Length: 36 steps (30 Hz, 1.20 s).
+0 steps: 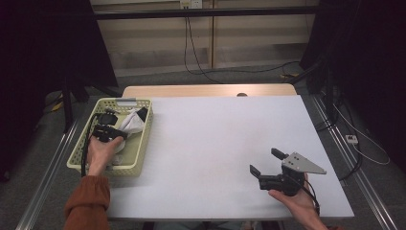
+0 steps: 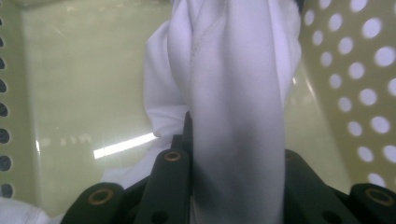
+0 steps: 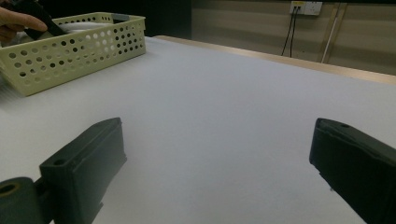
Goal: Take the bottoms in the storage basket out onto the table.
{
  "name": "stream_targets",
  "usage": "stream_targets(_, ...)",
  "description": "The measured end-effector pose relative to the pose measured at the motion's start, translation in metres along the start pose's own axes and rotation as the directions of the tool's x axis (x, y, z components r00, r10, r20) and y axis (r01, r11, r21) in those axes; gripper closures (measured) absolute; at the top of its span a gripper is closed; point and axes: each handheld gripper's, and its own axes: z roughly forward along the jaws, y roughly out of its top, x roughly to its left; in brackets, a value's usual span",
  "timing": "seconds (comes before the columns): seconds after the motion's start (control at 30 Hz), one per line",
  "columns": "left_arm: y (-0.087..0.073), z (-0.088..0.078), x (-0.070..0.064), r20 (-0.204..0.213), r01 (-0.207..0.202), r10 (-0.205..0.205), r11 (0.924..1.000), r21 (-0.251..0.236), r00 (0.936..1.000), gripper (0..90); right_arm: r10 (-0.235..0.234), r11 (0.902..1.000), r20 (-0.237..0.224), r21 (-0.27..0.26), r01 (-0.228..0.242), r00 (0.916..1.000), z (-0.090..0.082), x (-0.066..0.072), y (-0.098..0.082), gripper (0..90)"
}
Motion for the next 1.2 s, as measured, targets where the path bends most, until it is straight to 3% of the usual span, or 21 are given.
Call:
stream_targets(0.17, 0.0, -0.009, 0.001, 0.0, 0.008, -0.008, 0.9984, -0.056, 1.0, 77.1, 0.0, 1.0, -0.002, 0.001, 0.0, 1.0, 0.0, 0.0, 0.0, 3.1)
stream_targets(0.43, -0.001, -0.02, 0.001, -0.006, 0.011, -0.012, 0.9875, -0.157, 0.9999, 77.2, 0.0, 1.0, -0.002, 0.001, 0.0, 1.0, 0.0, 0.0, 0.0, 3.1)
stream_targets(0.7, -0.002, -0.032, -0.001, -0.013, 0.001, -0.005, 0.9656, -0.26, 0.9999, 77.3, 0.002, 1.0, -0.004, 0.0, -0.002, 1.0, 0.0, 0.0, 0.0, 3.1)
stream_targets(0.73, -0.002, -0.033, -0.001, -0.011, 0.001, -0.005, 0.9601, -0.28, 0.9999, 77.3, 0.001, 1.0, -0.004, 0.0, -0.001, 1.0, 0.0, 0.0, 0.0, 3.1)
stream_targets(0.93, -0.002, -0.039, -0.003, 0.005, 0.0, 0.002, 0.9437, -0.331, 1.0, 77.5, 0.001, 1.0, -0.006, -0.001, -0.001, 1.0, 0.0, 0.0, 0.0, 3.1)
stream_targets(1.07, -0.003, -0.043, -0.004, 0.016, 0.009, -0.003, 0.9259, -0.378, 0.9999, 77.6, 0.002, 1.0, -0.005, -0.003, -0.002, 1.0, 0.0, 0.001, 0.0, 3.1)
stream_targets(1.2, -0.003, -0.048, -0.004, 0.022, 0.008, 0.001, 0.9157, -0.402, 0.9998, 77.7, 0.003, 1.0, -0.004, -0.006, -0.003, 1.0, -0.001, 0.001, 0.001, 3.1)
